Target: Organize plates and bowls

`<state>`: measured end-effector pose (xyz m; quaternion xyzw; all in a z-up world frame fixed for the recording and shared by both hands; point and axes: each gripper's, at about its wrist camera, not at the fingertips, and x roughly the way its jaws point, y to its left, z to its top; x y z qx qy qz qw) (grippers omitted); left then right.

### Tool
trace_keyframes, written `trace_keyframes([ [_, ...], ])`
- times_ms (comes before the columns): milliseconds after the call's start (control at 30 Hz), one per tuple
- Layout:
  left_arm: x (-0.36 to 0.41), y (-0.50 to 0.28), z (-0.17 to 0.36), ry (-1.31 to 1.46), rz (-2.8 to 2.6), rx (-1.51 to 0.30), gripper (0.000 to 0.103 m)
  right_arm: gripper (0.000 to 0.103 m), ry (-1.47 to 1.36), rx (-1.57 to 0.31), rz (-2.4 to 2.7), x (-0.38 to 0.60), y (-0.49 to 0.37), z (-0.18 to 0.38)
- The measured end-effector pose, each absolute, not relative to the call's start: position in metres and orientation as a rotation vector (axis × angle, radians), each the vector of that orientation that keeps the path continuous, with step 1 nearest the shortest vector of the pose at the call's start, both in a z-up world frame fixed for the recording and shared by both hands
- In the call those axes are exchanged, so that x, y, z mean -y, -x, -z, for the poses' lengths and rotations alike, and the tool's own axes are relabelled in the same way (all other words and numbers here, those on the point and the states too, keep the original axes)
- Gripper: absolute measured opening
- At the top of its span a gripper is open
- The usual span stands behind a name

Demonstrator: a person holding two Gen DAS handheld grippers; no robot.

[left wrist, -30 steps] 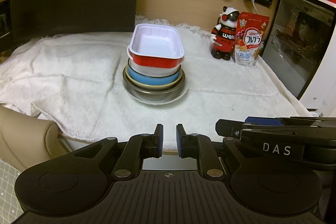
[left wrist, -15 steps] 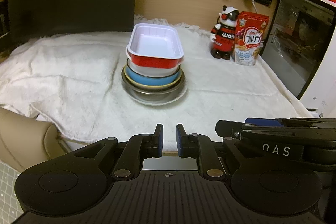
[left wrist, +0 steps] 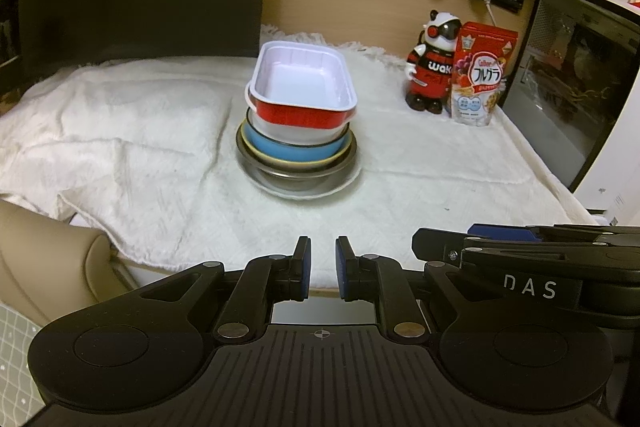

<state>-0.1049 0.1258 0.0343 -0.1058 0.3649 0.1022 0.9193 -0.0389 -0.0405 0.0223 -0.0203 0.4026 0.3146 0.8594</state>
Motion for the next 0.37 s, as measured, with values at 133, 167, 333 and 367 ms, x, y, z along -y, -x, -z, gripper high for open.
trace_keyframes([
  [133,-0.129,0.104,-0.033,0.223,-0.213,-0.751,0.016,0.051,0.043,-0.845,-0.659,0.039,0.040,-0.022],
  [167,-0.130,0.104,-0.032,0.227,-0.213,-0.751,0.016,0.051,0.044,-0.844,-0.659,0.039,0.040,-0.022],
  [333,-0.148,0.100,-0.024,0.291,-0.216,-0.768,0.016,0.051,0.061,-0.848,-0.656,0.031,0.036,-0.020],
  [367,-0.152,0.099,-0.021,0.305,-0.215,-0.775,0.016,0.051,0.066,-0.850,-0.656,0.029,0.034,-0.019],
])
